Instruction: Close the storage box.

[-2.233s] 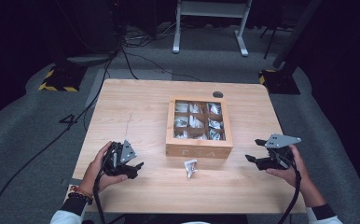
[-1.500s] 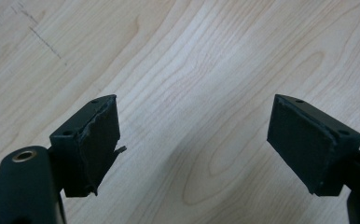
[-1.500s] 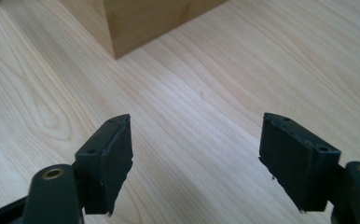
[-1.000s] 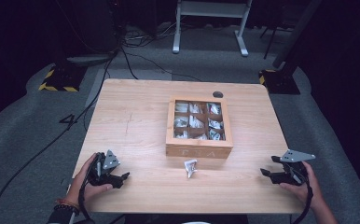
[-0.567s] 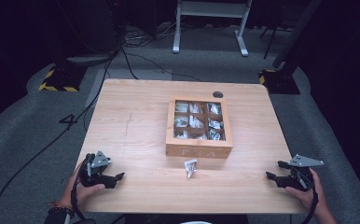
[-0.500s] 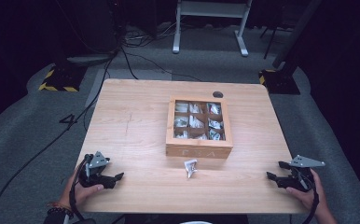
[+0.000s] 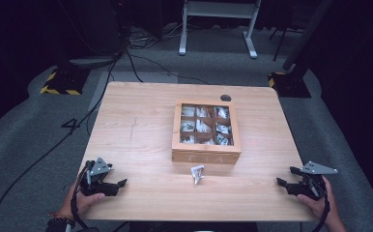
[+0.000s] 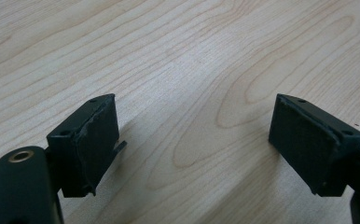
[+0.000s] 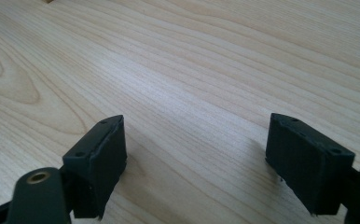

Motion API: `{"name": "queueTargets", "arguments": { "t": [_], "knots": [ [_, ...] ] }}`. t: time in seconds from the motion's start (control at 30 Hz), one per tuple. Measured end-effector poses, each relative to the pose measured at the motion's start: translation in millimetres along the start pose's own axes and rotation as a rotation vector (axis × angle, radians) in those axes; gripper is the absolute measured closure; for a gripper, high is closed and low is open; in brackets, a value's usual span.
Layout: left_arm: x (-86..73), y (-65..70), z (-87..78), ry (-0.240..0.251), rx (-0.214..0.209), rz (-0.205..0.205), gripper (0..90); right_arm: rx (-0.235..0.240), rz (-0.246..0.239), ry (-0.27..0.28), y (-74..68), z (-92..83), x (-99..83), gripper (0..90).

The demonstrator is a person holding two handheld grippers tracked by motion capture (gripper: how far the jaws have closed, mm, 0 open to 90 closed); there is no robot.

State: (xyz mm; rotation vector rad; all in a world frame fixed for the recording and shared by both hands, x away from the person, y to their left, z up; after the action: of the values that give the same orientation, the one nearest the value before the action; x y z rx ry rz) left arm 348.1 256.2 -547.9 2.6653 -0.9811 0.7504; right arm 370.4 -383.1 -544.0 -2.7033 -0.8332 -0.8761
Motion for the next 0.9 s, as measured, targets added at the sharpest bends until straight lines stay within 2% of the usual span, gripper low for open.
{"name": "queueTargets", "arguments": {
  "t": [0.9],
  "knots": [
    [-0.2, -0.4, -0.3, -0.002, 0.007, -0.001, 16.3, -0.015, 0.017, 0.0, 1.6, 0.7, 1.0, 20.4]
  ]
}}
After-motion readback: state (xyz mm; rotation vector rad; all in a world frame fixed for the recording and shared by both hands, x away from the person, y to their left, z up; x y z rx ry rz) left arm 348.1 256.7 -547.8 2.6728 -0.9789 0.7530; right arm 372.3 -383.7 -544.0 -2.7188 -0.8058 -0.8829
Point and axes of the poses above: each handheld gripper's, and its own axes: z roughly forward along the jaws, x roughly out of its top, y roughly to its right, the point moved 6 cm from there along z, roughly forward along the jaws, and after that the axes turned 12 degrees about -y, right-handed, at the moved point
